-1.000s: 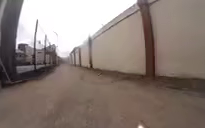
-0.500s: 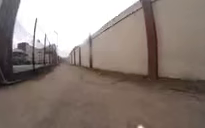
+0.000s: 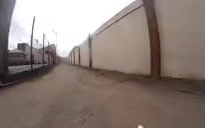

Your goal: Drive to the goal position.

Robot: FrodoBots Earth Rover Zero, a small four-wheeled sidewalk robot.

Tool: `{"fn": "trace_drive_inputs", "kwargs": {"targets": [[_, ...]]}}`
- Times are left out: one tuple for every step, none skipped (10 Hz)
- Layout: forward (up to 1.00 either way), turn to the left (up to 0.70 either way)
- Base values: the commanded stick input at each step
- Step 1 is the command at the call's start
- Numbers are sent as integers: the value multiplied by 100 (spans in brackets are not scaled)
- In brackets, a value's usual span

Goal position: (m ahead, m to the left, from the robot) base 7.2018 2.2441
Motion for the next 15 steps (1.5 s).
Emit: {"fn": "trace_drive_inputs", "kwargs": {"targets": [[30,0],[30,0],[30,0],[30,0],[30,0],[30,0],[30,0],[30,0],[30,0],[30,0],[30,0],[30,0],[30,0],[30,0],[30,0]]}}
